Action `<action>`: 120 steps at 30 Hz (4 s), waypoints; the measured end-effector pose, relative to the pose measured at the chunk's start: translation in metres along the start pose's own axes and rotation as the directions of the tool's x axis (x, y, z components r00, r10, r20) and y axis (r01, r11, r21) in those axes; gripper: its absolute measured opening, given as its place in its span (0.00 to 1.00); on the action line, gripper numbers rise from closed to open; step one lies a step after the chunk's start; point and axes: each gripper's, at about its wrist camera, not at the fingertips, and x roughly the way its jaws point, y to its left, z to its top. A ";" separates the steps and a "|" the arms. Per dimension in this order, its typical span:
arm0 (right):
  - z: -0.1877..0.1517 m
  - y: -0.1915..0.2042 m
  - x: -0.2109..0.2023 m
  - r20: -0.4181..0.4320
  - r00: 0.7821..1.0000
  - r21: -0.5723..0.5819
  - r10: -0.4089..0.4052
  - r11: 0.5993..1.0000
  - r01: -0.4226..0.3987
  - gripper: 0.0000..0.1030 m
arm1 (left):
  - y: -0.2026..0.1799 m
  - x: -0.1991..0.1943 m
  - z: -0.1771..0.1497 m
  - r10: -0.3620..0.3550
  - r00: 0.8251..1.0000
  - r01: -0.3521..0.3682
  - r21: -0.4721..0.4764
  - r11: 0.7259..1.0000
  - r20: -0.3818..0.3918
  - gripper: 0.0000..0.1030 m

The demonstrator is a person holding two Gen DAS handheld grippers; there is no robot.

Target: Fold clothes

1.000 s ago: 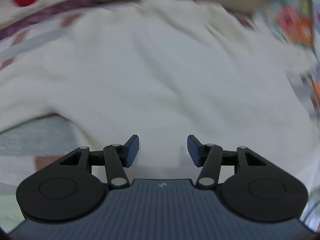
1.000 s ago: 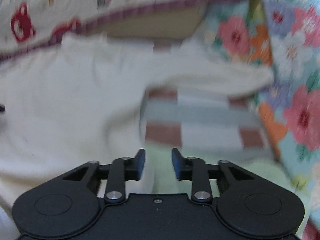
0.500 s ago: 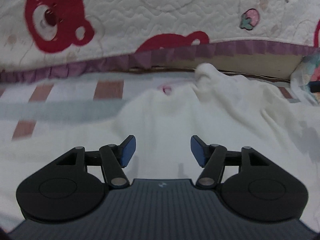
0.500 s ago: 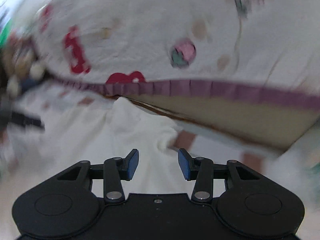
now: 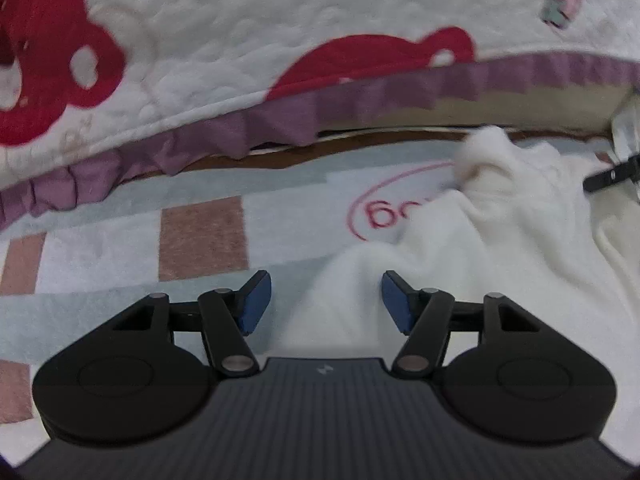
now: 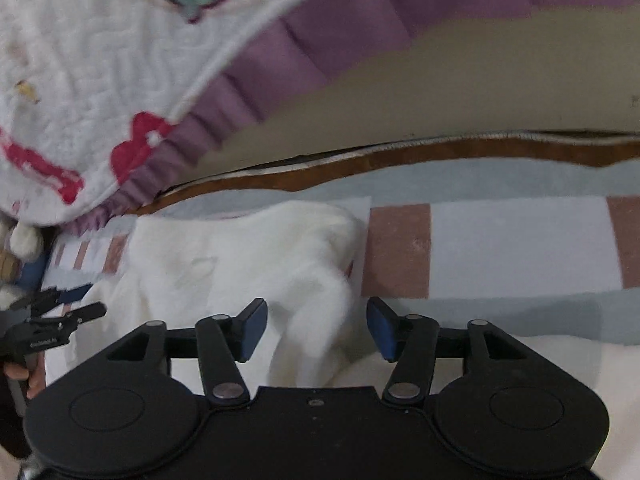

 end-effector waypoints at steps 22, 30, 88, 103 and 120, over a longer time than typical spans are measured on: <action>0.024 0.073 -0.054 0.289 0.957 -0.378 0.028 0.922 0.087 0.07 | -0.031 -0.047 0.021 0.285 0.932 -0.273 -0.083 0.958 0.223 0.08; 0.051 0.071 -0.005 0.265 0.964 -0.404 0.000 0.908 0.111 0.09 | -0.013 0.015 0.026 0.300 0.946 -0.296 -0.050 0.954 0.120 0.08; -0.058 -0.153 -0.110 0.318 0.827 -0.056 -0.463 0.862 0.504 0.09 | -0.303 0.151 0.146 -0.154 0.988 0.138 0.286 0.948 0.034 0.34; -0.228 -0.240 -0.300 0.349 0.679 0.587 -0.645 0.716 0.378 0.55 | -0.398 0.035 0.084 -0.306 0.938 0.254 0.278 0.926 0.164 0.66; -0.182 -0.271 -0.278 0.298 0.675 0.515 -0.675 0.709 0.482 0.30 | -0.409 0.061 0.019 -0.405 0.913 0.397 0.330 0.856 -0.047 0.66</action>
